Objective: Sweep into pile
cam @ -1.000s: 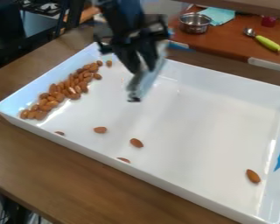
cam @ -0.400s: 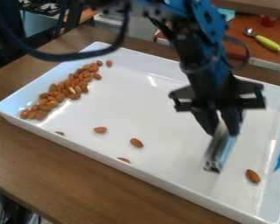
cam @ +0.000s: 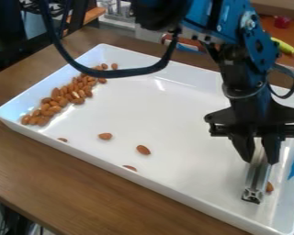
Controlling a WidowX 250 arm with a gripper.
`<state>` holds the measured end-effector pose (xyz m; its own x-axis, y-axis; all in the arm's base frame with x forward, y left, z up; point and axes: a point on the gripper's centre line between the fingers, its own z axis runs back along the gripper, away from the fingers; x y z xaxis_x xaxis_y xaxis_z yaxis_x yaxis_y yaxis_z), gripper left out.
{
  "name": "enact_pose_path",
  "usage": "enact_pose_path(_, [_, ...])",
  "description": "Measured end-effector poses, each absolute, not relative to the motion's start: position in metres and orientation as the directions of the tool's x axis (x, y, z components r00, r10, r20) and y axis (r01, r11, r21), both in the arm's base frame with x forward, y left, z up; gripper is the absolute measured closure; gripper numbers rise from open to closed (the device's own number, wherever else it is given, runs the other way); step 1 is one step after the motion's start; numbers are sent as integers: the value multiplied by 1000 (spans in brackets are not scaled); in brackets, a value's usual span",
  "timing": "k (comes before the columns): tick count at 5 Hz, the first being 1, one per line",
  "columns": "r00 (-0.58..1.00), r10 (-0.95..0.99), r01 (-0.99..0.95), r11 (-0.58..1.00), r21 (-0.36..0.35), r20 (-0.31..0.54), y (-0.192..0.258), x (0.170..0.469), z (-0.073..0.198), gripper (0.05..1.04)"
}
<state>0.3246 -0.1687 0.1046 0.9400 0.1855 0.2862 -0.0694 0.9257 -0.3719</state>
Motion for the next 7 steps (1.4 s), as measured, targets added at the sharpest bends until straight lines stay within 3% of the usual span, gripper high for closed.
enact_pose_path(2, [929,197,-91,942,-322,314,-168,330,103,765])
enact_pose_path(3, [930,165,-100,973,-206,329,-151,331,102,765])
enact_pose_path(4, [948,68,-78,997,20,310,-122,321,105,765])
enact_pose_path(5, [945,42,-83,990,112,324,-101,314,125,765])
enact_pose_path(6, [911,85,-76,996,-38,404,-109,315,158,765])
enact_pose_path(7, [891,108,-61,991,-119,440,-121,319,165,765])
